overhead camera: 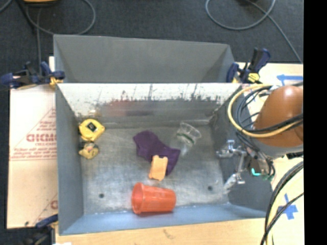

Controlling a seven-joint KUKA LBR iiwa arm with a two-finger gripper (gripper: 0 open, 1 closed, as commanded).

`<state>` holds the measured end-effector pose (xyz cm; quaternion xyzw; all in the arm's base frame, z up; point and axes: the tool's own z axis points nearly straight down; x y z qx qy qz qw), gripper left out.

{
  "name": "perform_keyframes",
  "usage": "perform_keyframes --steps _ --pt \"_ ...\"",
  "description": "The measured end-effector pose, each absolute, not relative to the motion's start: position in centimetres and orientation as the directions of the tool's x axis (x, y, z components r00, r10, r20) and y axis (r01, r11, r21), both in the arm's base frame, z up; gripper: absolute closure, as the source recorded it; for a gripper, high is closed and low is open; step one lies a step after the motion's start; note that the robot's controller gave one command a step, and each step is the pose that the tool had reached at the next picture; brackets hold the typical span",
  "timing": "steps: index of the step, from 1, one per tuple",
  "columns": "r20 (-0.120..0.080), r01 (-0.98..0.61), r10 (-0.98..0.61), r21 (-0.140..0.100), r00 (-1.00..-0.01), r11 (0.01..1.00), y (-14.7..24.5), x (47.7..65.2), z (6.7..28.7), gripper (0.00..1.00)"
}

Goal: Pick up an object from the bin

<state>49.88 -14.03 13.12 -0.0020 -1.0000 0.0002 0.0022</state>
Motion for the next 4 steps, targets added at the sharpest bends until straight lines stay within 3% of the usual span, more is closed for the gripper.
perform_keyframes --steps 1,2,3,4 --pt "-0.003 0.000 0.000 -0.002 -1.000 1.000 -14.0 50.1 13.5 0.00" --pt "-0.007 -0.073 -0.073 -0.003 -0.997 0.997 -10.1 56.3 9.8 0.00" --pt "0.000 -0.184 -0.184 0.000 -0.983 0.983 -2.9 54.7 12.5 0.00" --pt "-0.007 -0.067 -0.067 0.000 -0.998 0.998 -1.4 58.4 10.7 0.00"
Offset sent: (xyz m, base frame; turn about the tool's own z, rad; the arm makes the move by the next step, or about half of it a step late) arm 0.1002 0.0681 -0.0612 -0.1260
